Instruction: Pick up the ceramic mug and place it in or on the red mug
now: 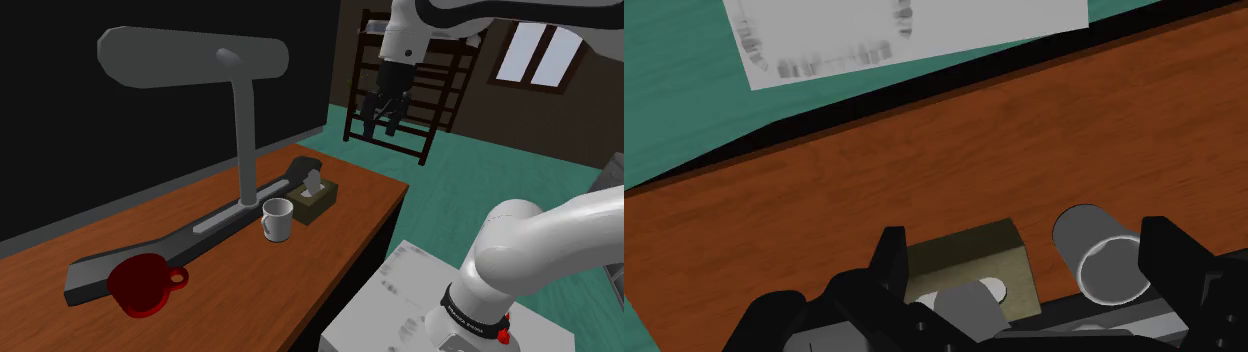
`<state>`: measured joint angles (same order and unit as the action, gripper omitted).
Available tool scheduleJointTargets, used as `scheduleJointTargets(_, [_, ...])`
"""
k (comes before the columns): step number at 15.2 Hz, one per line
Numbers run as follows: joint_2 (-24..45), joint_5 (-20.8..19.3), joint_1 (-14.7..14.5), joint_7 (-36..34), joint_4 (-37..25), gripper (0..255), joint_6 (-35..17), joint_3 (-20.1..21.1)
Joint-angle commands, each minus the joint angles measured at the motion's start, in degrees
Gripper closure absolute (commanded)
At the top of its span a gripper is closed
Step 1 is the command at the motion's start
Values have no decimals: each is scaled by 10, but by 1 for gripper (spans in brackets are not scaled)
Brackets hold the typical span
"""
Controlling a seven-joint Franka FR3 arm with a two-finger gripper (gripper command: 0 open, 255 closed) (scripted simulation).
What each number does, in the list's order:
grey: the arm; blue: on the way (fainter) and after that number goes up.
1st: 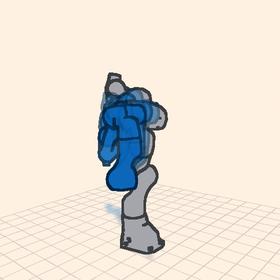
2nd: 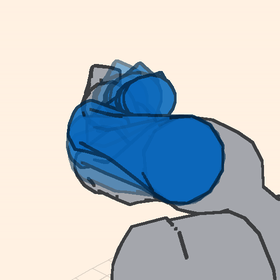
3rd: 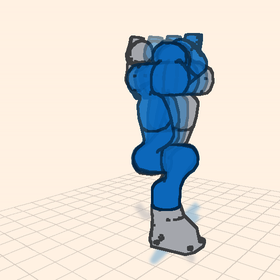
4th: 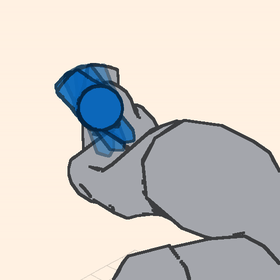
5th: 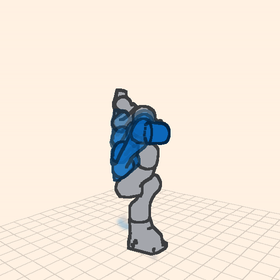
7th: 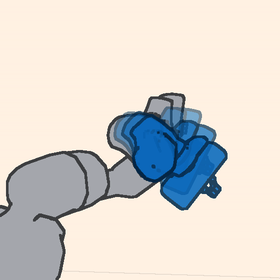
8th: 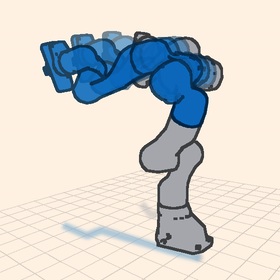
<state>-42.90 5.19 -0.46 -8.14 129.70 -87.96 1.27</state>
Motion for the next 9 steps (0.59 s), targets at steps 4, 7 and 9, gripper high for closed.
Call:
scheduleJointTargets(4, [30,8,-4,-8,25,0,-59,14])
scheduleJointTargets(7, [66,15,-8,-16,43,0,-117,27])
scheduleJointTargets(9, [94,19,-11,-21,51,0,-156,37])
